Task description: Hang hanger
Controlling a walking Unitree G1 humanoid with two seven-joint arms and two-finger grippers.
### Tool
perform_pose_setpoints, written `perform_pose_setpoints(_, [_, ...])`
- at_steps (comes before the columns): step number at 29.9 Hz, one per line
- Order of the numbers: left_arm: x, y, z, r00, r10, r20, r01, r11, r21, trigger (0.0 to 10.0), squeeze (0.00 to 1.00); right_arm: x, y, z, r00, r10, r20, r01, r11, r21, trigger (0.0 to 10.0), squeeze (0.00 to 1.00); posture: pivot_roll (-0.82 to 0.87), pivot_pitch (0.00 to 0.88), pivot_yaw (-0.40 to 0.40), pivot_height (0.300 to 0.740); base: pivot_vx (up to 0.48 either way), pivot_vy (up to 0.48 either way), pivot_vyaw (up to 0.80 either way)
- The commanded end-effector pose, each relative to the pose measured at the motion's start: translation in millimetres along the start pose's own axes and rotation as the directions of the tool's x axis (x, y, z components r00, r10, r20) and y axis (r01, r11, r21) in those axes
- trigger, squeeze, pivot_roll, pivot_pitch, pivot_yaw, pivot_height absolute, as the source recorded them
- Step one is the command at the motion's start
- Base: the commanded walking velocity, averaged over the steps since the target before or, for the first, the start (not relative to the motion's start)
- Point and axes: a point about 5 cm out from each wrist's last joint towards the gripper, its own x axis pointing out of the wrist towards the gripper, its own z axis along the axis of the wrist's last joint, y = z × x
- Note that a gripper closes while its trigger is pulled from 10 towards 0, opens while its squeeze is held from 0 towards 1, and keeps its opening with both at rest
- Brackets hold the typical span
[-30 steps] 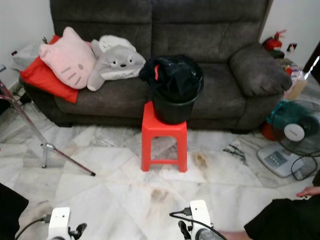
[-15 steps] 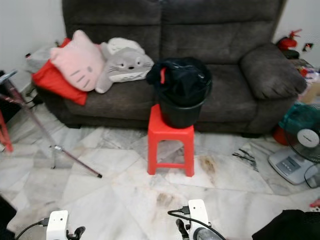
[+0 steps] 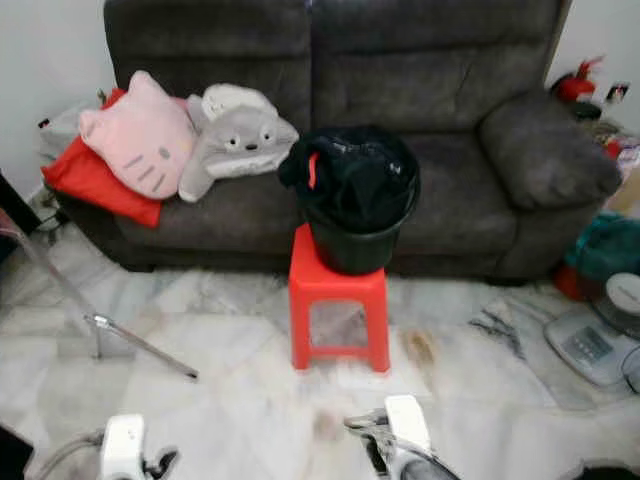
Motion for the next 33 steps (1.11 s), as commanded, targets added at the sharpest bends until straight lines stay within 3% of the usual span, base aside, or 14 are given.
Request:
perform_pose_setpoints(1, [-1.4,12.4,0,1.000,0.030,-0.003,-0.030,1.000,0.009,10.0,0.00,3.3,16.0,11,0.999,0.044,0.027,-0.043,0.999,-0.019,10.0,0.00,-0.12,0.000,0.064,0.740,0.337,0.000,0.00])
perform_pose_setpoints(21, [-1.3,9.9,-1,1.000,0.016,-0.008,-0.015,1.000,0.020,10.0,0.00,3.3,16.6,12,0.998,0.035,0.046,-0.034,0.999,-0.021,10.0,0.00,-0.13,0.000,0.071,0.740,0.344,0.000,0.15])
perform_pose_setpoints(26, [-1.3,8.8,-1,1.000,0.009,-0.004,-0.009,1.000,0.017,10.0,0.00,2.8,14.3,17,0.996,-0.002,0.095,0.008,0.998,-0.064,10.0,0.00,-0.14,0.000,0.071,0.740,0.164,0.000,0.00])
perform_pose_setpoints(33, [-1.7,9.0,-2,1.000,0.009,-0.004,-0.009,1.000,0.023,10.0,0.00,0.4,11.1,23,0.974,-0.087,0.209,0.095,0.995,-0.026,10.0,0.00,-0.17,0.000,0.072,0.740,0.000,0.000,0.00])
